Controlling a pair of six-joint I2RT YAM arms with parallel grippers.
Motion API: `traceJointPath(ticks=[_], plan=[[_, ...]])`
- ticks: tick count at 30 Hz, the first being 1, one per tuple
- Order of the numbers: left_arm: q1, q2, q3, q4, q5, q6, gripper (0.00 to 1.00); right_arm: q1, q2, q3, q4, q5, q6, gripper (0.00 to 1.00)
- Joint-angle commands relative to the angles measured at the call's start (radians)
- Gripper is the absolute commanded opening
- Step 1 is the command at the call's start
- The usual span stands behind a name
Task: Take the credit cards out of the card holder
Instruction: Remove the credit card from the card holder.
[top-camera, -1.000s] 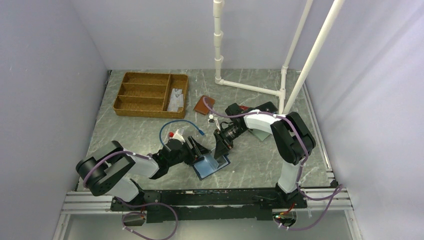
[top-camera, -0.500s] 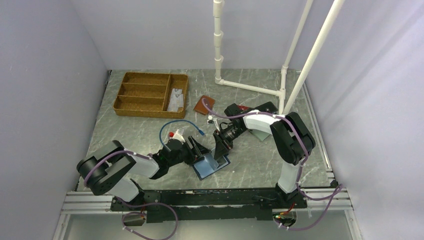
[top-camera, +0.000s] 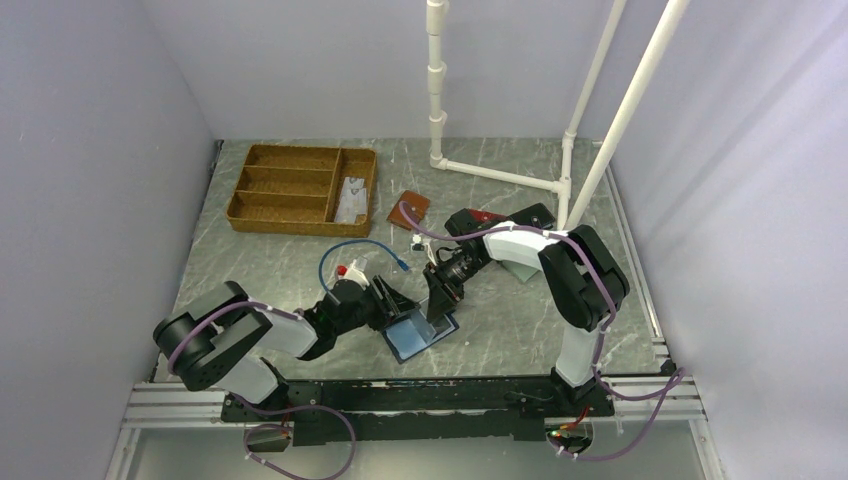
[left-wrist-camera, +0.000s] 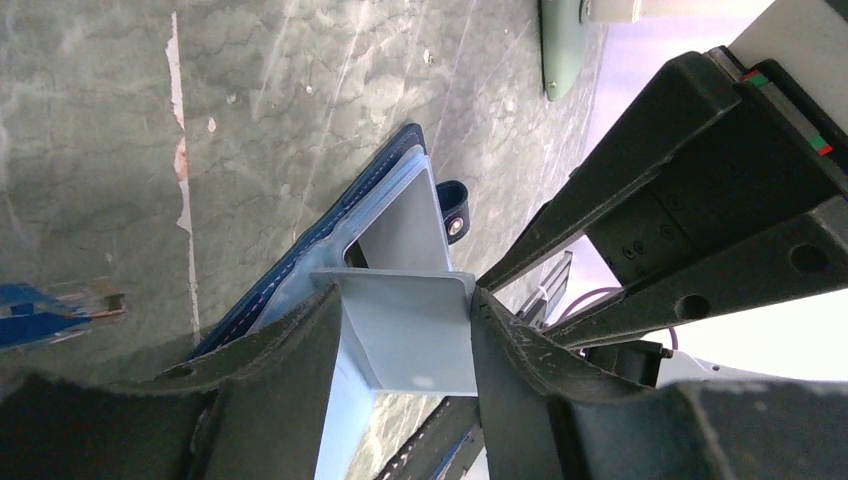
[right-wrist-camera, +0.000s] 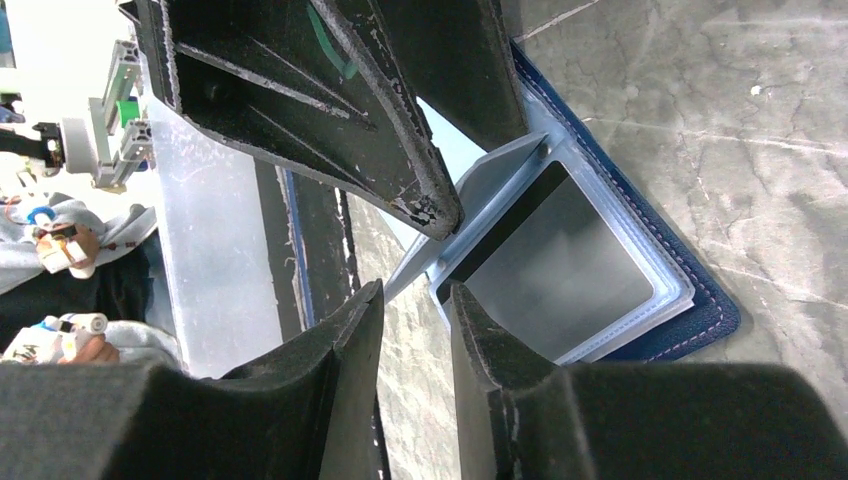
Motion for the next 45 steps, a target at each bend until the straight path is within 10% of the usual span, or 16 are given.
traceJointPath(ticks=[1,28,45], plan=[[-0.003,-0.021,-0.021,0.005,-0.022,0.016,0.54,0.002,0.003,0.033,0.017,0.027,-0.009,0.34],[0.008,0.014,-0.035,0.104,0.036,0.049,0.59,0.038,0.003,0.04,-0.012,0.013,-0.044,0.45],[0.009,-0.049,-0.034,0.048,0.059,0.069,0.68,0.047,0.0,0.039,0.003,0.02,-0.026,0.34]])
